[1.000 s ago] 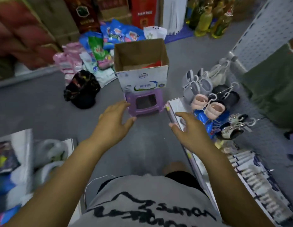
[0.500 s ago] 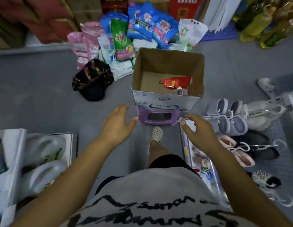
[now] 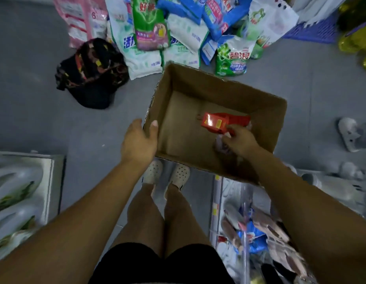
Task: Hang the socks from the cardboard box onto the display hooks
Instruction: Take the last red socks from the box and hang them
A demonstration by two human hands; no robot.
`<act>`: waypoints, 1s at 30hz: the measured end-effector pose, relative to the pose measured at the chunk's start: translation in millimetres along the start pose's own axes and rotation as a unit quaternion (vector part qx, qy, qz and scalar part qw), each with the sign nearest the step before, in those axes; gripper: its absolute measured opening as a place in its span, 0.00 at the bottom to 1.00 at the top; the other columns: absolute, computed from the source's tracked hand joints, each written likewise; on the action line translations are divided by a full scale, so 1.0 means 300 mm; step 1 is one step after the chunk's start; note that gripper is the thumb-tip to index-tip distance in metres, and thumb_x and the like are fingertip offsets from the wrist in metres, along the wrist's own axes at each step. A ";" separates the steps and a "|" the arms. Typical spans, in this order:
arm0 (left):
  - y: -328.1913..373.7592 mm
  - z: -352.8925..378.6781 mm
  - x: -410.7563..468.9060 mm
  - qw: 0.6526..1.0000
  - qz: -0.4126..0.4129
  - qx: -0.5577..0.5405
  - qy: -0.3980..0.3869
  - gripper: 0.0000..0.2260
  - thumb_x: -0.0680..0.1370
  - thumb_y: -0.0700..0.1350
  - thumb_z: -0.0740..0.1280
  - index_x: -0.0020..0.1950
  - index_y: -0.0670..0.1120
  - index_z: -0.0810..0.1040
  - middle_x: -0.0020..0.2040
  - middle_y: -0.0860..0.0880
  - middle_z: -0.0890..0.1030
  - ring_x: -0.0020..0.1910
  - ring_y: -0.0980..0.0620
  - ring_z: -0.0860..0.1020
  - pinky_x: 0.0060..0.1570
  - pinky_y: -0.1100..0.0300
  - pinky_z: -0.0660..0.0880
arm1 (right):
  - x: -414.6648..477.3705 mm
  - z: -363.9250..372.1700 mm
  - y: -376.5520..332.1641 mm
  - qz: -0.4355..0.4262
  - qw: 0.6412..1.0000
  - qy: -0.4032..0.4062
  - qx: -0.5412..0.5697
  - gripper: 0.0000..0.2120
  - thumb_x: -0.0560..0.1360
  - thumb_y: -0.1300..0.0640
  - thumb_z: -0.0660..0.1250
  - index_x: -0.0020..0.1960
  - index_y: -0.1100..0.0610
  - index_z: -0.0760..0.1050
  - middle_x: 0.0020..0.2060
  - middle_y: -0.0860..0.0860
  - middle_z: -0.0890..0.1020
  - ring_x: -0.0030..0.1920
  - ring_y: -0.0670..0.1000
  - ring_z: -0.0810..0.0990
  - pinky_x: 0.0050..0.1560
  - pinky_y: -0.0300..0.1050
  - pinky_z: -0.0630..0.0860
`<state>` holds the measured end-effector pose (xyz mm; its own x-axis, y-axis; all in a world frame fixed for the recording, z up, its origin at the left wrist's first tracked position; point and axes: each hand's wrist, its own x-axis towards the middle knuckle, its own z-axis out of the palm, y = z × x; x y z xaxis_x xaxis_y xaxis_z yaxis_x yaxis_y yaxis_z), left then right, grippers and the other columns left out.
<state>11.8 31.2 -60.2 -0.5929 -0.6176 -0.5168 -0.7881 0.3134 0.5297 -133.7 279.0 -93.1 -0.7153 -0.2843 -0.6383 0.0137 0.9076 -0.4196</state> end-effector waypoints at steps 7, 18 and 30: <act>-0.036 0.103 0.061 0.993 0.052 0.029 0.103 0.13 0.87 0.53 0.52 0.48 0.47 0.67 0.30 0.52 0.70 0.27 0.51 0.71 0.27 0.58 0.58 | 0.367 0.110 0.096 -0.007 0.990 0.008 -0.143 0.34 0.76 0.47 0.71 0.77 0.58 0.64 0.74 0.59 0.68 0.74 0.61 0.66 0.75 0.54 0.61; -0.024 0.099 0.064 0.992 0.046 0.065 0.098 0.13 0.86 0.52 0.51 0.51 0.46 0.70 0.30 0.56 0.65 0.27 0.60 0.63 0.27 0.61 0.54 | 0.409 0.133 0.100 0.036 0.975 0.041 -0.215 0.25 0.73 0.39 0.71 0.62 0.56 0.79 0.63 0.60 0.76 0.64 0.62 0.70 0.66 0.54 0.64; -0.025 0.090 0.063 0.994 0.042 0.052 0.082 0.15 0.87 0.51 0.52 0.52 0.44 0.72 0.30 0.56 0.64 0.26 0.61 0.62 0.27 0.63 0.52 | 0.232 0.123 0.072 0.074 0.977 -0.177 -0.096 0.27 0.65 0.38 0.78 0.54 0.57 0.83 0.49 0.53 0.84 0.48 0.51 0.84 0.55 0.50 0.81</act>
<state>2.0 36.6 -92.0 -0.6286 -0.6930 -0.3530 -0.7555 0.4362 0.4888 -157.3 267.6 -170.5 -0.4287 -0.2035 -0.8802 -0.0576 0.9785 -0.1981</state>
